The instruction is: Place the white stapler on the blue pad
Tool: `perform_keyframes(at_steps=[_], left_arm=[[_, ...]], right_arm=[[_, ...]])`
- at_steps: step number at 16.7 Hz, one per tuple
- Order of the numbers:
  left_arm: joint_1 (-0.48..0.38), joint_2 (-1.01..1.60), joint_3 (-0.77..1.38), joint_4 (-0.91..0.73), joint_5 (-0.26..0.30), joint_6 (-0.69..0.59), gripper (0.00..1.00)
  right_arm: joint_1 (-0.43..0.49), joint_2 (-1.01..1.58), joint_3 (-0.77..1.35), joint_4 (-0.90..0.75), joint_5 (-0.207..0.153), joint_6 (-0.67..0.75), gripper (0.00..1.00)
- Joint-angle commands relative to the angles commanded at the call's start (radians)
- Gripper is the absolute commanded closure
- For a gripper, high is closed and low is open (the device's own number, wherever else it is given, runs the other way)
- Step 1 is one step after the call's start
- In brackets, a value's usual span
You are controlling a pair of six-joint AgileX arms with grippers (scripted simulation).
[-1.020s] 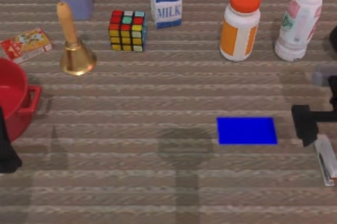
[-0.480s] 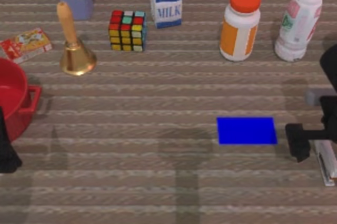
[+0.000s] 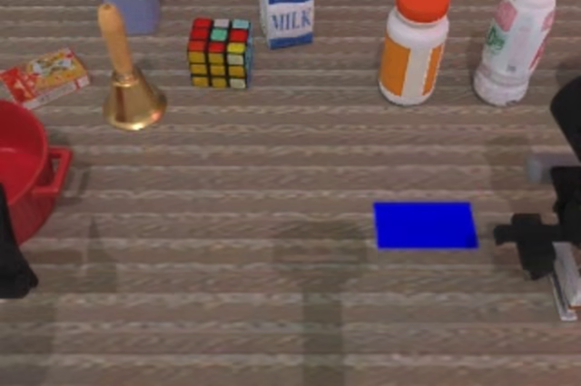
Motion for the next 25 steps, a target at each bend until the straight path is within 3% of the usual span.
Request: perform_keyframes(at_steps=[5, 6, 16, 25], left_arm=[[0.0, 0.0, 0.0, 0.0, 0.0, 0.0, 0.0], [0.0, 0.0, 0.0, 0.0, 0.0, 0.0, 0.0], [0.0, 0.0, 0.0, 0.0, 0.0, 0.0, 0.0], [0.0, 0.0, 0.0, 0.0, 0.0, 0.0, 0.0]], right_arm=[[0.0, 0.0, 0.0, 0.0, 0.0, 0.0, 0.98], [0.0, 0.0, 0.0, 0.0, 0.0, 0.0, 1.0], [0.0, -0.005, 0.014, -0.017, -0.001, 0.0, 1.0], [0.003, -0.149, 0.232, -0.389, -0.001, -0.006, 1.0]])
